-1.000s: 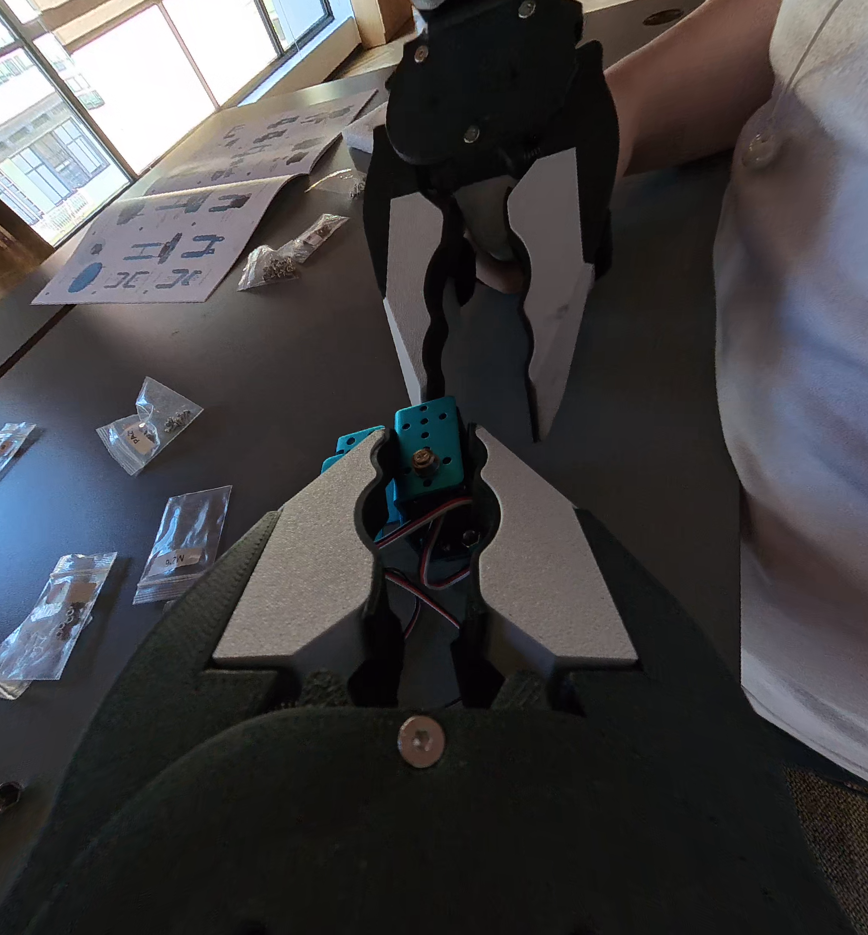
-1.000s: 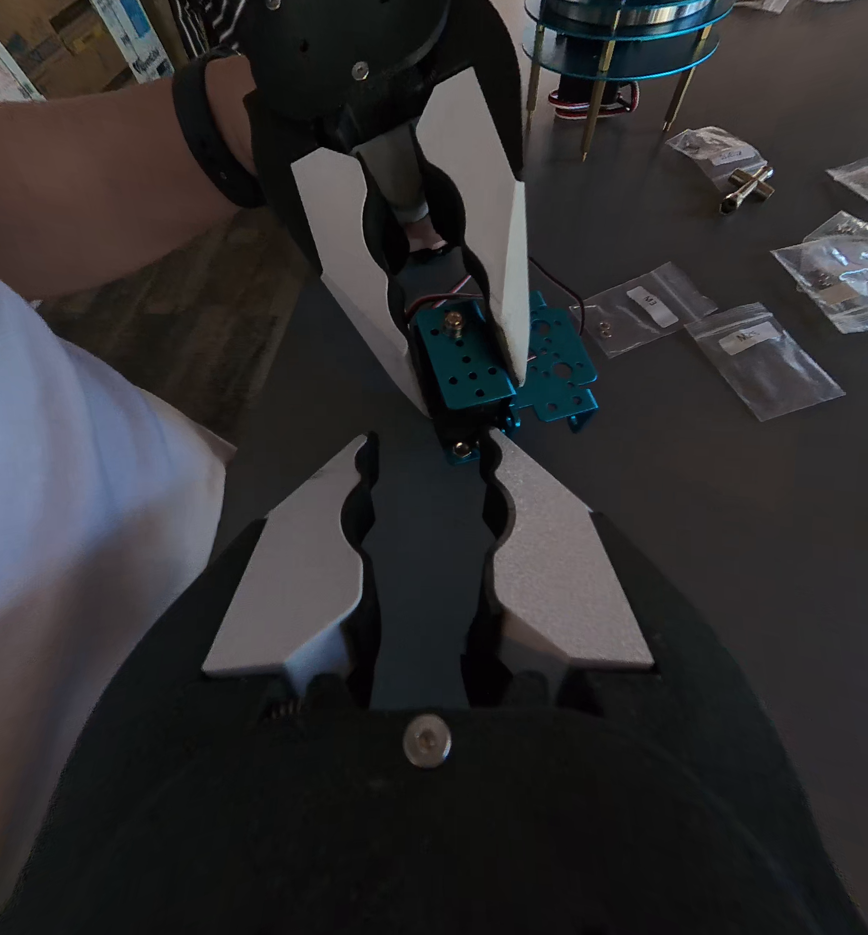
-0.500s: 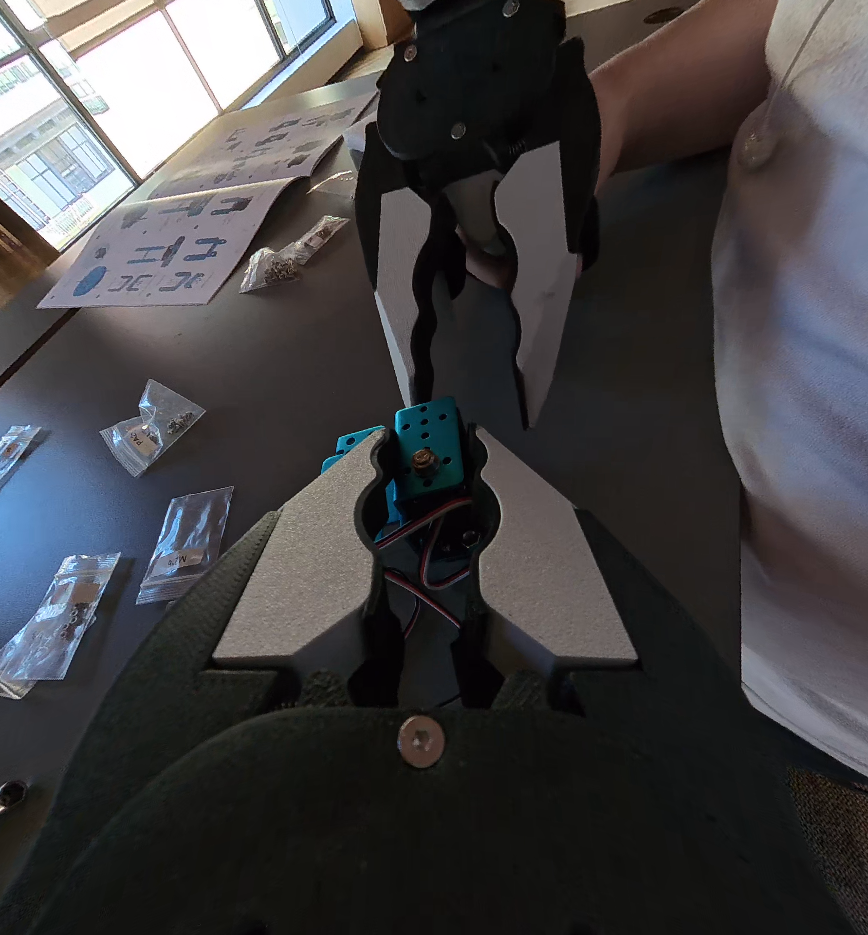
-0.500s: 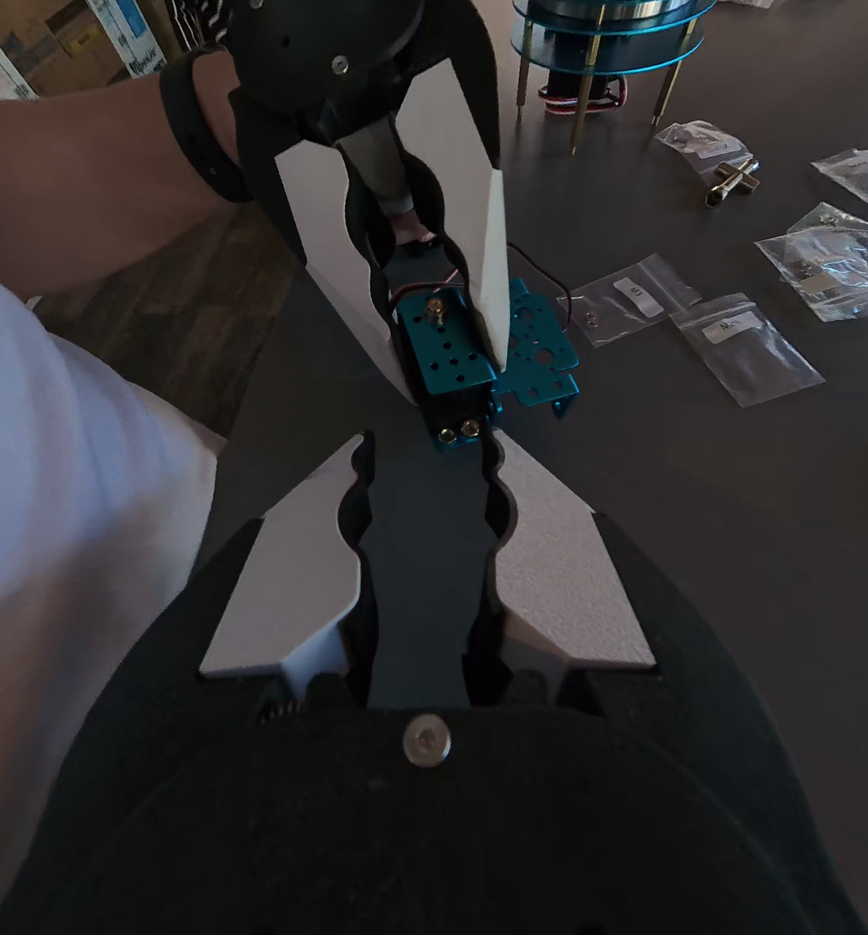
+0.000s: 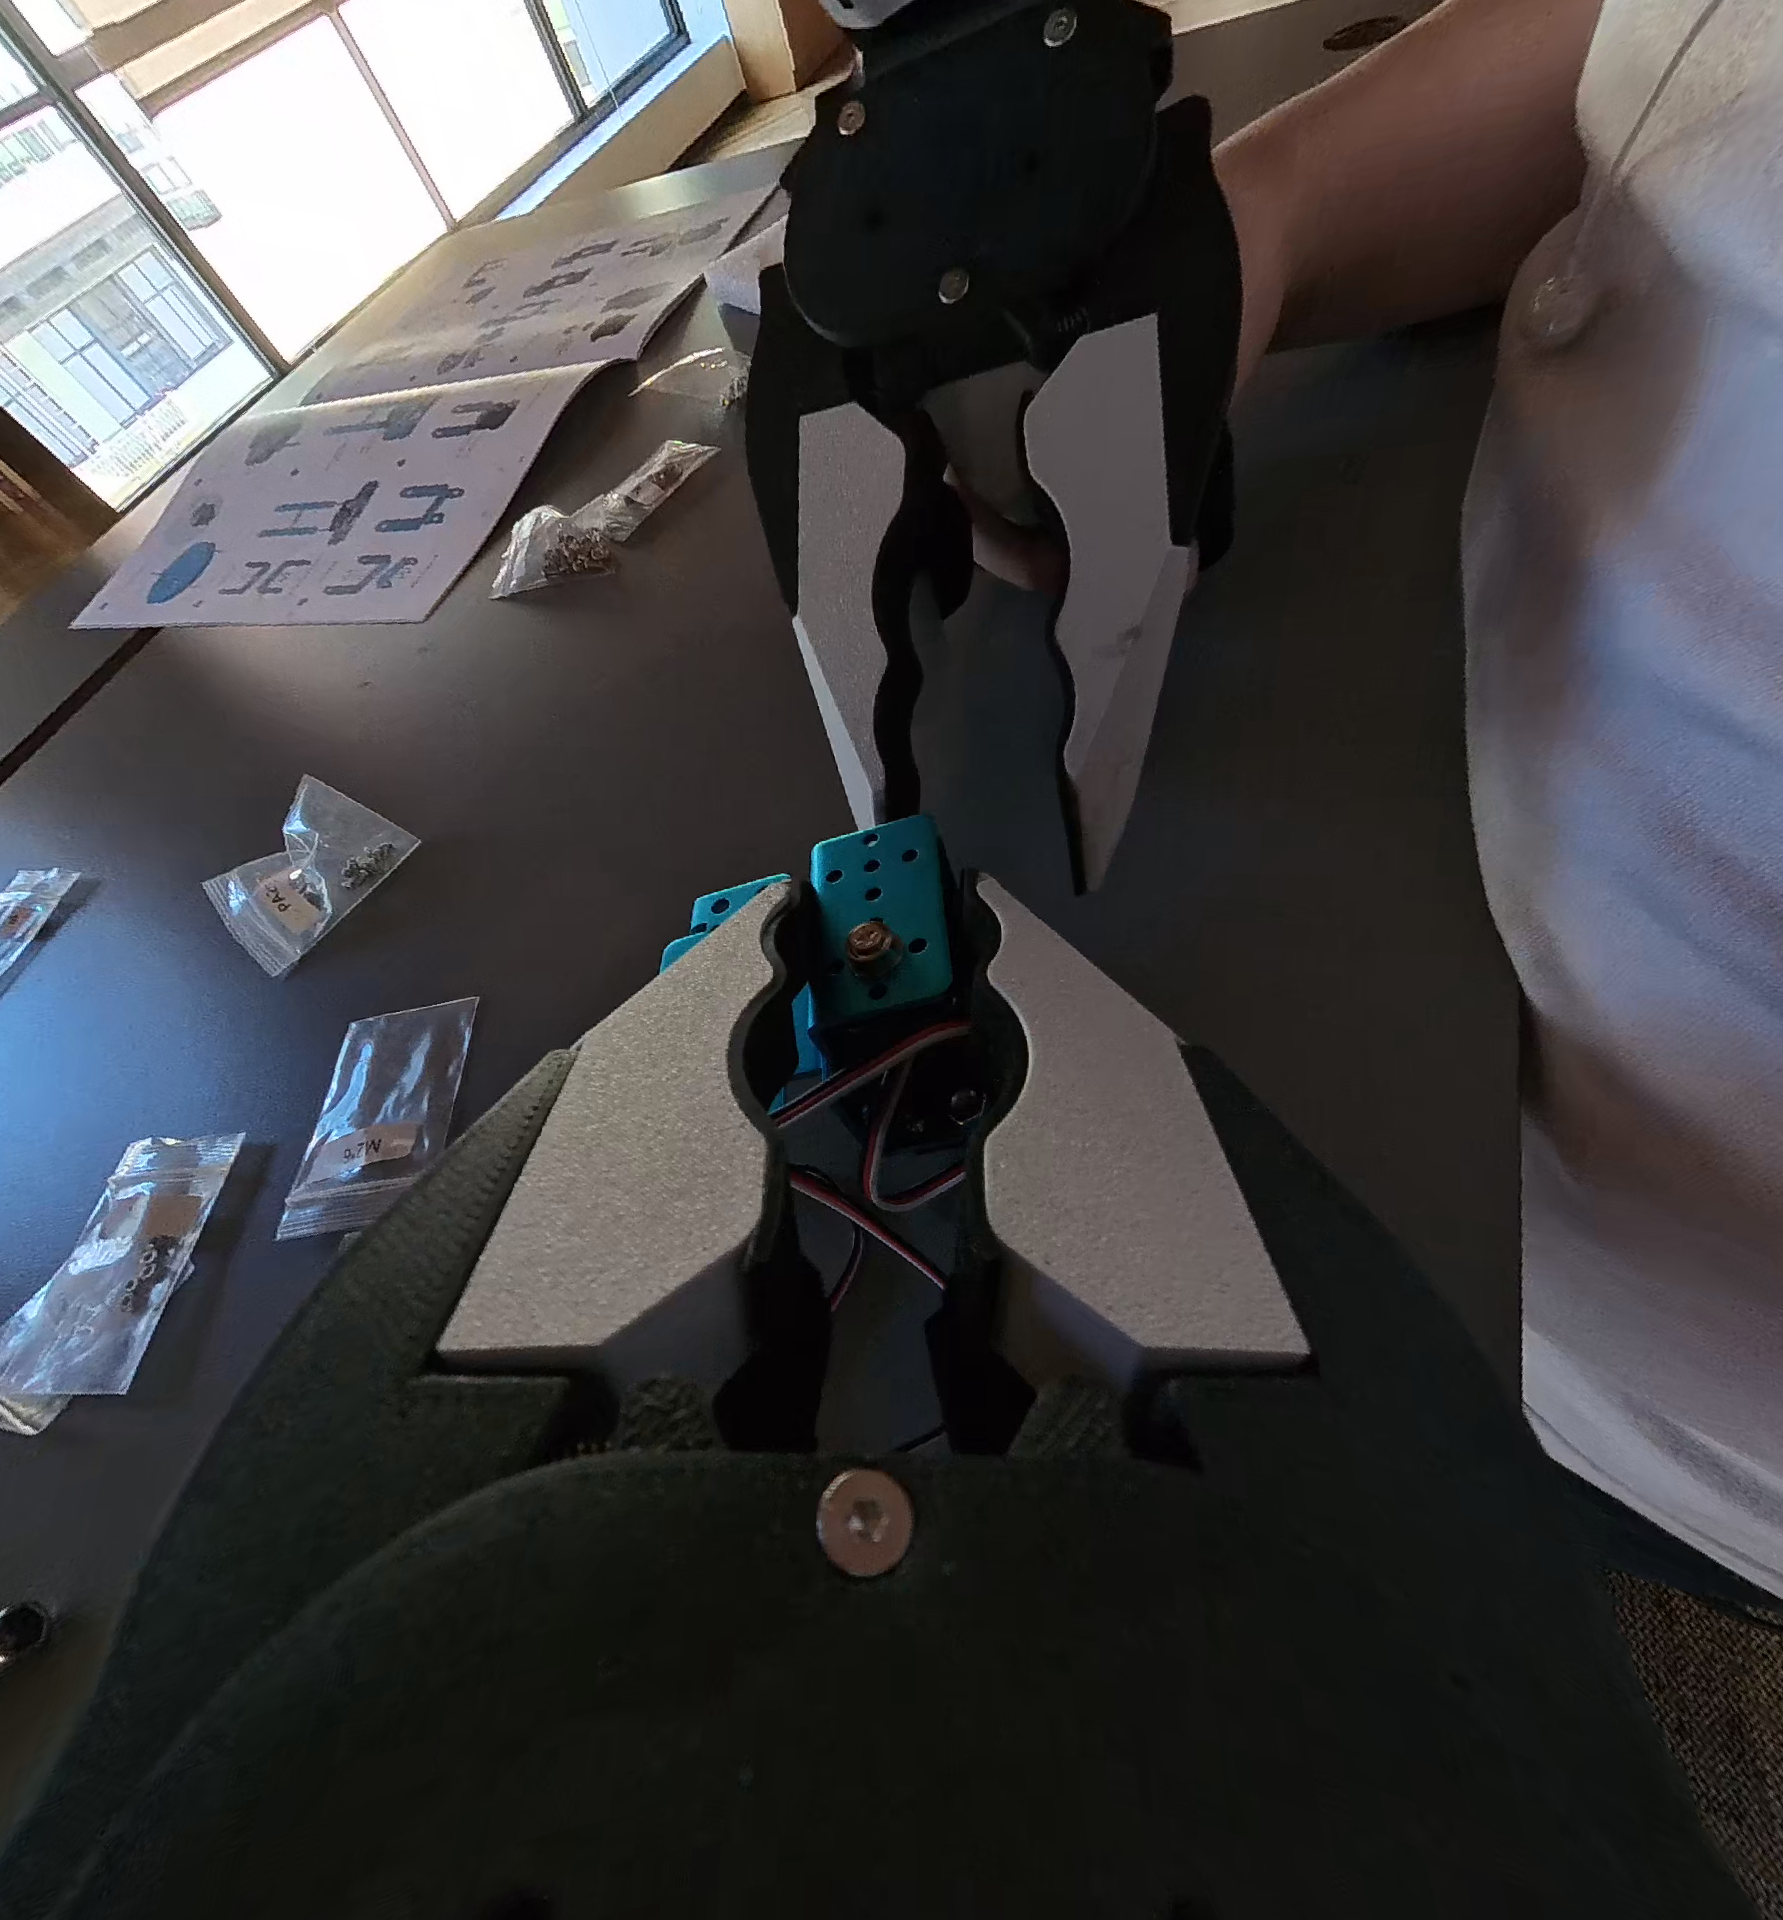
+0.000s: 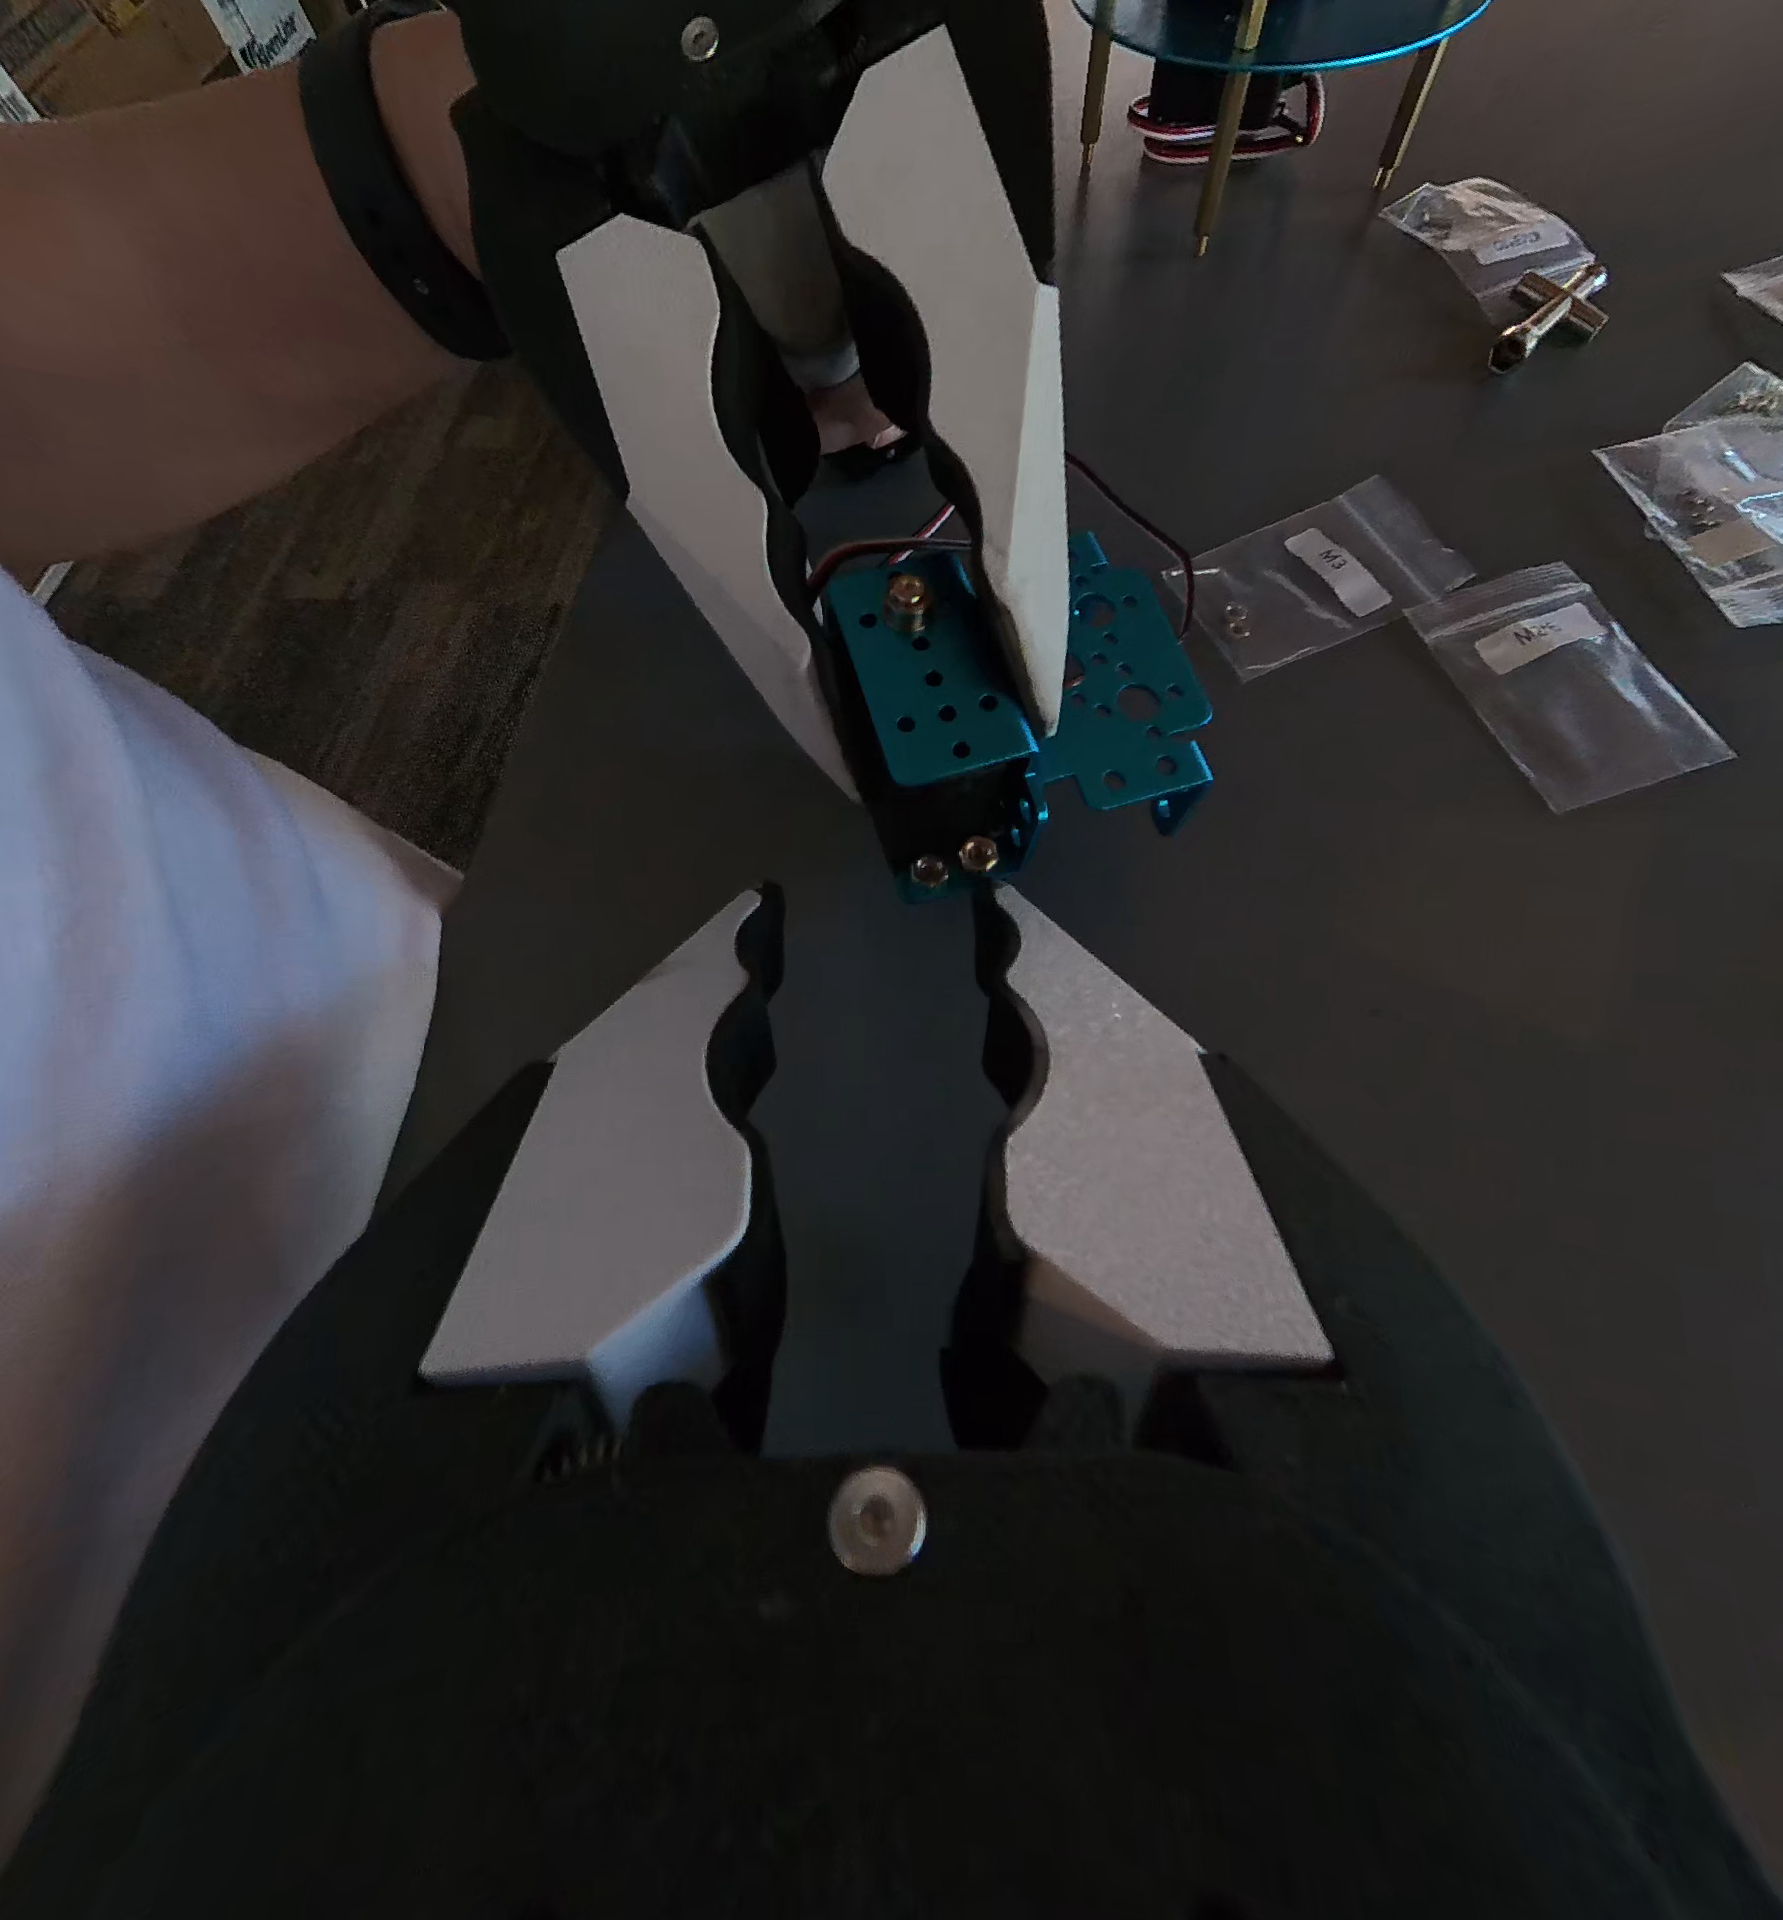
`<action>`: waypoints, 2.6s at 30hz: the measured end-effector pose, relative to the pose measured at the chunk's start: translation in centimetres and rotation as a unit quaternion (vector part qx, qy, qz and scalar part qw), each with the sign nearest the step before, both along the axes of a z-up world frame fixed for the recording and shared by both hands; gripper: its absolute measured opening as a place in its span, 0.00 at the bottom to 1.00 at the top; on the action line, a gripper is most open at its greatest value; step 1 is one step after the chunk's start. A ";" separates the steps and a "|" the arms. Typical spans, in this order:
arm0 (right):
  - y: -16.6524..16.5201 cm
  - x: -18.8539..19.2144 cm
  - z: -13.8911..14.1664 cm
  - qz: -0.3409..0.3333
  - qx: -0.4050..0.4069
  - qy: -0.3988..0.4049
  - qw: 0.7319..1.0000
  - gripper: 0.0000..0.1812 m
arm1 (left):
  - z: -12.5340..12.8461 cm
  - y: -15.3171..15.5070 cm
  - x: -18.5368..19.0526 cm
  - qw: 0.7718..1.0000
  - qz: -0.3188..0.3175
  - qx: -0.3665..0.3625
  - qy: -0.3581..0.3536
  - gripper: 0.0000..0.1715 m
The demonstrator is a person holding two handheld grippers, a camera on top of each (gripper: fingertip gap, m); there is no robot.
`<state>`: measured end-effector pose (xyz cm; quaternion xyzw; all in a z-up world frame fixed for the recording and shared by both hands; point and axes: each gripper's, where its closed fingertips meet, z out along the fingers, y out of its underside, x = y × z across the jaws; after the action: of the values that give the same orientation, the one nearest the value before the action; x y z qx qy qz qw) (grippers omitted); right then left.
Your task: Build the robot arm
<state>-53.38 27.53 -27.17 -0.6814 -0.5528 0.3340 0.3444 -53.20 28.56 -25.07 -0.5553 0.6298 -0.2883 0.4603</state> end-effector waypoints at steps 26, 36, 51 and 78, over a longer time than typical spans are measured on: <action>0.1 0.0 0.3 -0.002 0.003 0.008 1.000 0.18 | 0.0 0.1 0.0 1.000 -0.001 -0.006 0.000 0.16; 0.1 -0.1 0.3 -0.001 0.015 0.004 1.000 0.21 | 0.0 0.1 0.1 1.000 -0.001 -0.004 0.000 0.17; 0.4 1.0 0.7 -0.014 -0.011 0.024 1.000 0.20 | -0.2 -0.2 0.4 0.998 -0.022 0.033 0.038 0.17; -1.0 1.7 -0.3 -0.004 -0.017 -0.008 1.000 0.22 | -0.6 -1.2 1.2 0.986 -0.046 0.125 0.099 0.16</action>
<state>-51.69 26.54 -27.45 -0.6923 -0.5470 0.3364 0.3292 -51.96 27.33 -25.63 -0.4896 0.7283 -0.1718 0.4475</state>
